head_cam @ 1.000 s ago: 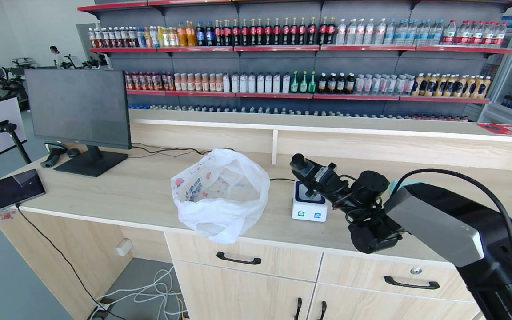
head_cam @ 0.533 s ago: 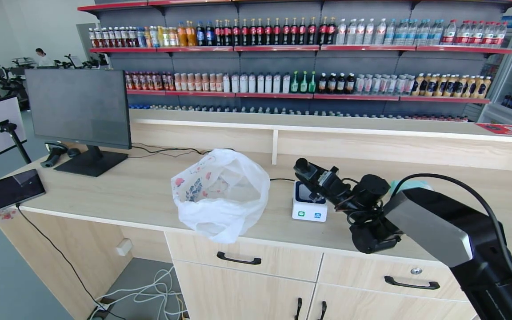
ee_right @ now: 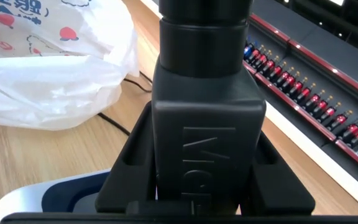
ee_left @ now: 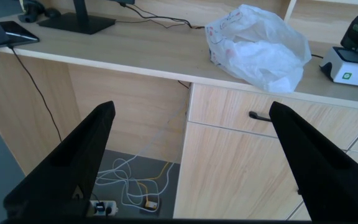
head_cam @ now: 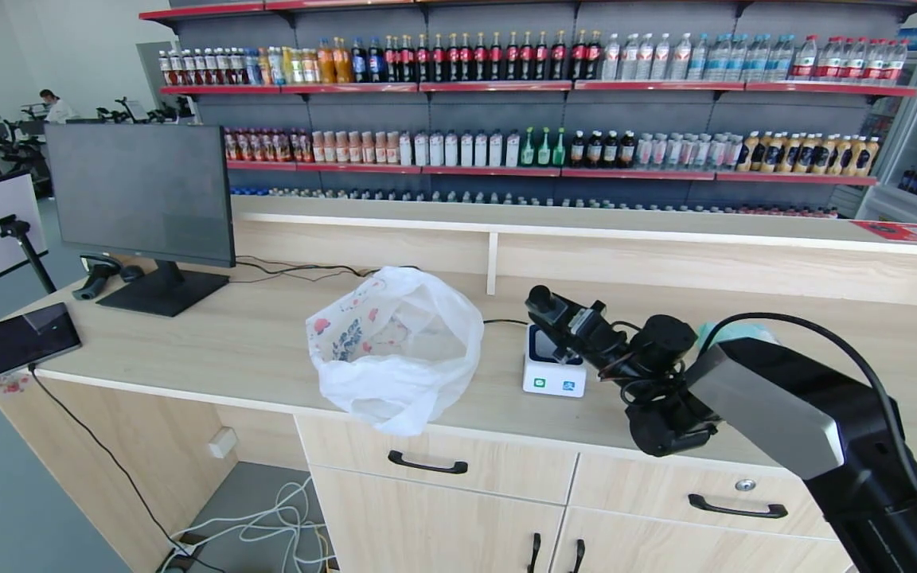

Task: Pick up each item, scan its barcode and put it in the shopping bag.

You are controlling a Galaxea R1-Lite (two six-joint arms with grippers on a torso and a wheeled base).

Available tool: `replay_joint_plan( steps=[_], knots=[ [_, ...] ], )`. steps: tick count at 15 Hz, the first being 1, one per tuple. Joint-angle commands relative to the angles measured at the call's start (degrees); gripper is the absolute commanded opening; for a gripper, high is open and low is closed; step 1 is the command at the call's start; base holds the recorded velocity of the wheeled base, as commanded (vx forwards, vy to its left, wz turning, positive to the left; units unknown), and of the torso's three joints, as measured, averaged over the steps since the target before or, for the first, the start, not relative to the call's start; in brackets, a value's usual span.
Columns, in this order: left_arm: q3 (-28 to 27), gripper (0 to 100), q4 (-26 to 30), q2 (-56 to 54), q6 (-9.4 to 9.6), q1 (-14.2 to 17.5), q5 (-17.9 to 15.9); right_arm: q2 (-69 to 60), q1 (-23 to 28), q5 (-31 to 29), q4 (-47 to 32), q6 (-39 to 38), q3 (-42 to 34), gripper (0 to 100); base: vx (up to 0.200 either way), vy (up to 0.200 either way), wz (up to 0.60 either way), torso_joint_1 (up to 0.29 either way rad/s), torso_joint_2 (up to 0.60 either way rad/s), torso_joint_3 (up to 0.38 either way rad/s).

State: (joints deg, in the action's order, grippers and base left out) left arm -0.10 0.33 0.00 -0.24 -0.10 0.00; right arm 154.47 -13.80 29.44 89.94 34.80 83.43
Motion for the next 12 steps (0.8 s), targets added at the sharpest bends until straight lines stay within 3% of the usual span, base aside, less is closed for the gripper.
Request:
replay_joint_plan(
  steps=[1,12],
  knots=[
    [0.01,100,0.02,0.0,-0.02,0.01,0.0,-0.04,0.0,0.0,0.06,0.18,-0.11,0,0.0,0.0,0.0,0.0,0.0,0.0],
    [0.01,100,0.02,0.0,-0.02,0.01,0.0,-7.78,-0.09,0.18,0.06,0.26,-6.88,0,0.0,0.0,0.0,0.0,0.0,0.0]
  ],
)
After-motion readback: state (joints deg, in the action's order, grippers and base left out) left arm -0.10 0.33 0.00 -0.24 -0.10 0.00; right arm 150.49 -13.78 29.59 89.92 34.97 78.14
